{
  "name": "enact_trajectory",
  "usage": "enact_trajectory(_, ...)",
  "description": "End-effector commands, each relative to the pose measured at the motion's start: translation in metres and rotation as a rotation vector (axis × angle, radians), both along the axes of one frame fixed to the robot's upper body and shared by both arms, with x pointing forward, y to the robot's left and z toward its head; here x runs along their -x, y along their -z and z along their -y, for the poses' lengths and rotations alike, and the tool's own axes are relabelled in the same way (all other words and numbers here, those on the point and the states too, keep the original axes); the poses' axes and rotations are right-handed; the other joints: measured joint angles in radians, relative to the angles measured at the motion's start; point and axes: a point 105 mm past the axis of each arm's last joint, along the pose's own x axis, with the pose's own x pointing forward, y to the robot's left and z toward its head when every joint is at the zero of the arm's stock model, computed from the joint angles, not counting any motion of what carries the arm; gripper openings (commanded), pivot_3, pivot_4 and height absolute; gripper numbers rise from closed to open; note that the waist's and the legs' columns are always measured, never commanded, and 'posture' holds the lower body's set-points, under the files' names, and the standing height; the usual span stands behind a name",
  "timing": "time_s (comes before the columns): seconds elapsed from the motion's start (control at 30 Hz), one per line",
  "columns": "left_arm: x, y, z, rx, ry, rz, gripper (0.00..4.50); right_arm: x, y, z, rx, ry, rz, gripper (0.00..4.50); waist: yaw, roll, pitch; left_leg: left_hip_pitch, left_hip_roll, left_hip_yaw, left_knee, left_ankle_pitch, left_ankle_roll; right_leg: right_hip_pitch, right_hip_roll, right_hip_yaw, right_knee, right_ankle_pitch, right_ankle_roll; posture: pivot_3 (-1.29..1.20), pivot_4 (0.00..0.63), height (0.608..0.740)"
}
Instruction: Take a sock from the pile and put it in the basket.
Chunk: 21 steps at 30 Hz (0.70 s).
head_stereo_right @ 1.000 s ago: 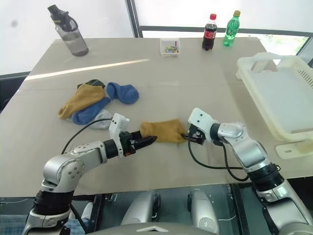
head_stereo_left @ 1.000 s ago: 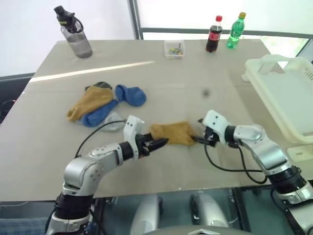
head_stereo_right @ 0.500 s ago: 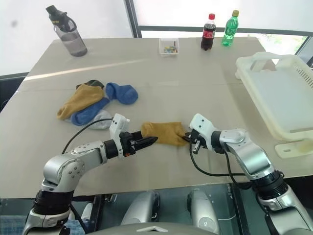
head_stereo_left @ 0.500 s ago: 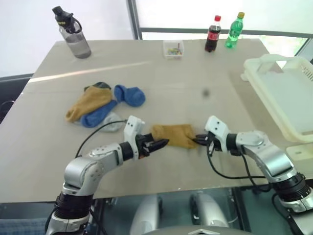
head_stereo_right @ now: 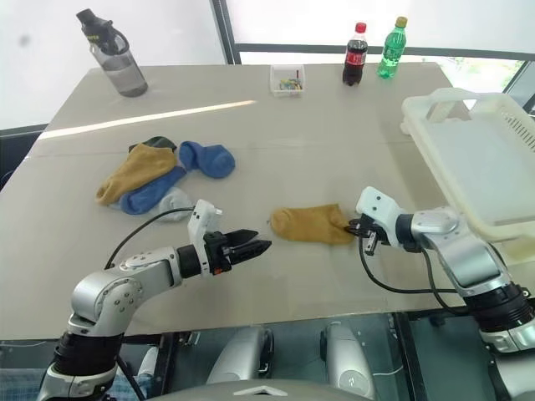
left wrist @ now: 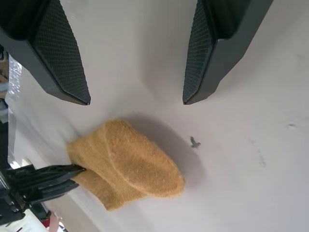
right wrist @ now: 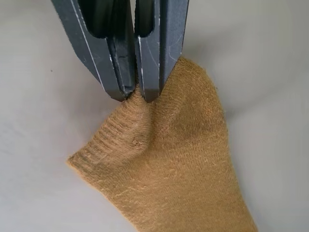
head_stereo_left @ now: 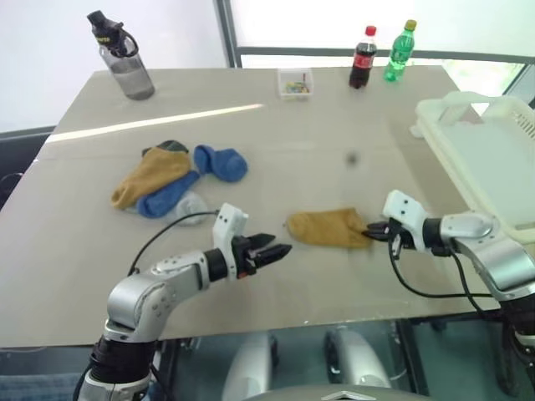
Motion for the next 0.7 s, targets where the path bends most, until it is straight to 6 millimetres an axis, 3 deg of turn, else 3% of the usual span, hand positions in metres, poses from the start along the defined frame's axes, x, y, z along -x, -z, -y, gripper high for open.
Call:
enact_trajectory(0.03,0.002,-0.007,0.002,0.005,0.011,0.023,3.23,-0.002,-0.013,-0.002,0.000,-0.043,0.059,0.05,0.000,0.000,0.000,0.000,0.000,0.000,0.000,0.000,0.000,0.000,0.000,0.000,0.000,0.000,0.000,0.00,0.150,0.740)
enact_trajectory(0.2,-0.001,-0.007,0.000,0.001,0.003,0.022,3.23,0.000,-0.010,-0.003,0.020,-0.071,0.058,0.05,0.000,0.000,0.000,0.000,0.000,0.000,0.000,0.000,0.000,0.000,0.000,0.000,0.000,0.000,0.000,0.00,0.150,0.740)
enact_trajectory(0.33,-0.003,-0.005,-0.002,-0.003,-0.009,0.018,3.23,-0.006,-0.016,0.000,0.017,-0.053,0.124,1.36,0.000,0.000,0.000,0.000,0.000,0.000,0.000,0.000,0.000,0.000,0.000,0.000,0.000,0.000,0.000,0.00,0.150,0.740)
enact_trajectory(0.4,-0.005,-0.005,-0.004,-0.004,-0.018,0.014,3.23,-0.007,-0.020,0.005,0.036,-0.035,0.139,2.28,0.000,0.000,0.000,0.000,0.000,0.000,0.000,0.000,0.000,0.000,0.000,0.000,0.000,0.000,0.000,0.00,0.150,0.740)
enact_trajectory(0.7,-0.011,-0.005,-0.008,0.001,-0.041,0.005,3.23,-0.005,-0.058,0.016,0.044,-0.007,0.227,2.28,0.001,0.000,0.000,0.000,0.000,0.000,0.000,0.000,0.000,0.000,0.000,0.000,0.000,0.000,0.000,0.00,0.150,0.740)
